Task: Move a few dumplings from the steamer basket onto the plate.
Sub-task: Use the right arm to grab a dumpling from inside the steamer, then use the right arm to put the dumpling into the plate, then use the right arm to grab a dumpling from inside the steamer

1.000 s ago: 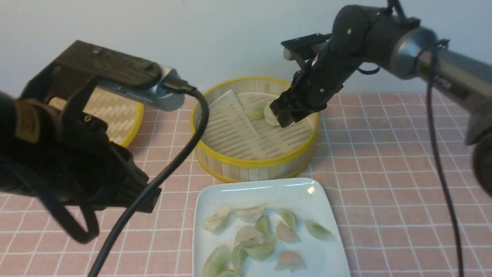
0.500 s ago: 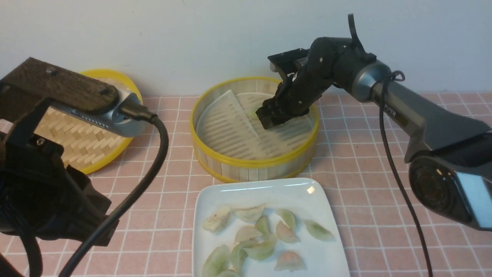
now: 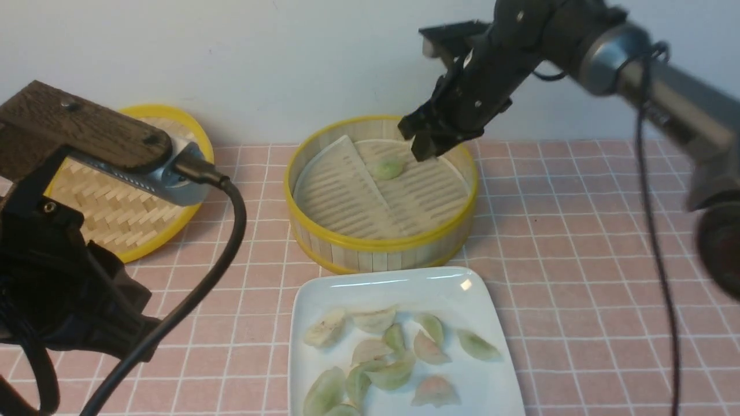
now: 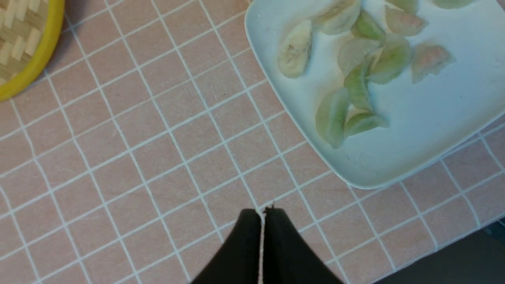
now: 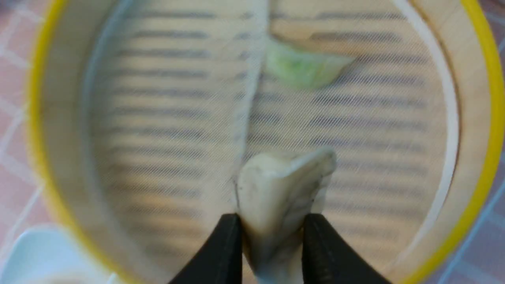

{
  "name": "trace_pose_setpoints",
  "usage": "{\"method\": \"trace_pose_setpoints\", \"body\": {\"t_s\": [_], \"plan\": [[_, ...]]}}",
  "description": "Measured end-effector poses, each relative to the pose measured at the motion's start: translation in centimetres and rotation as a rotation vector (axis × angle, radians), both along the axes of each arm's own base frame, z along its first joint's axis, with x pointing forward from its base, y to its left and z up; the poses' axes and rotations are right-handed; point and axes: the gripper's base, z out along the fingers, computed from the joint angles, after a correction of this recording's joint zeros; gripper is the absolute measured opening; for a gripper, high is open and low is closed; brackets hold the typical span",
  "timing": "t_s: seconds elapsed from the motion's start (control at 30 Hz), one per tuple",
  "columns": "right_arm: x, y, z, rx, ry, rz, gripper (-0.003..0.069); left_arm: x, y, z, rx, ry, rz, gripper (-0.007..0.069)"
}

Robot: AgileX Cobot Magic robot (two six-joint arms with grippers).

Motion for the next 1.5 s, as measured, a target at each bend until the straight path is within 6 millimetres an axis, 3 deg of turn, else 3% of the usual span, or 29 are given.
{"method": "trace_pose_setpoints", "body": {"t_s": [0.03, 0.13, 0.17, 0.3, 0.37, 0.5, 0.7, 0.87, 0.97, 1.1, 1.2, 1.33, 1.4, 1.5], "plan": [[-1.2, -0.3, 0.5, 0.001, 0.023, 0.002, 0.0176, 0.0, 0.0, 0.0, -0.002, -0.003, 0.000, -0.0006], [-5.0, -0.6, -0.4, -0.030, 0.133, 0.026, 0.0176, 0.1, 0.0, 0.0, -0.003, -0.009, 0.000, -0.0006], [-6.7, -0.6, -1.2, -0.047, 0.184, 0.037, 0.0176, 0.1, 0.0, 0.1, -0.004, -0.010, 0.000, -0.0006], [-10.3, -0.1, -6.3, -0.129, 0.346, 0.075, 0.0176, 0.3, -0.2, 0.2, -0.021, -0.037, -0.003, -0.0006], [-10.8, 0.4, -8.0, -0.132, 0.338, 0.073, 0.0176, 0.3, -0.2, 0.3, -0.025, -0.046, -0.004, -0.0006], [-10.5, 1.4, -8.4, -0.089, 0.279, 0.068, 0.0198, 0.4, -0.2, 0.3, -0.026, -0.049, -0.004, -0.0006], [-10.0, 2.2, -7.5, -0.047, 0.224, 0.090, 0.0403, 0.4, -0.2, 0.3, -0.022, -0.052, -0.003, -0.0006], [-8.2, 2.8, -4.7, -0.033, 0.100, 0.095, 0.0516, 0.4, -0.1, 0.3, -0.018, -0.049, -0.002, -0.0006], [-5.3, 2.7, -2.1, -0.003, -0.028, 0.049, 0.0527, 0.3, -0.1, 0.2, -0.008, -0.036, -0.001, -0.0006], [-0.6, 1.1, -0.9, 0.018, -0.129, -0.018, 0.0528, 0.0, 0.1, 0.0, 0.014, -0.005, 0.003, -0.0006], [2.2, 0.2, -1.8, 0.017, -0.146, -0.040, 0.0528, -0.1, 0.2, -0.1, 0.029, 0.019, 0.005, -0.0006], [5.1, 0.6, -5.2, -0.002, -0.154, 0.013, 0.0528, -0.2, 0.3, -0.2, 0.034, 0.032, 0.014, -0.0006], [5.9, 1.2, -7.1, 0.002, -0.156, 0.055, 0.0529, -0.2, 0.3, -0.2, 0.030, 0.034, 0.021, -0.0006], [6.5, 1.6, -8.4, 0.010, -0.171, 0.093, 0.0529, -0.2, 0.3, -0.2, 0.026, 0.036, 0.030, -0.0006]]}}
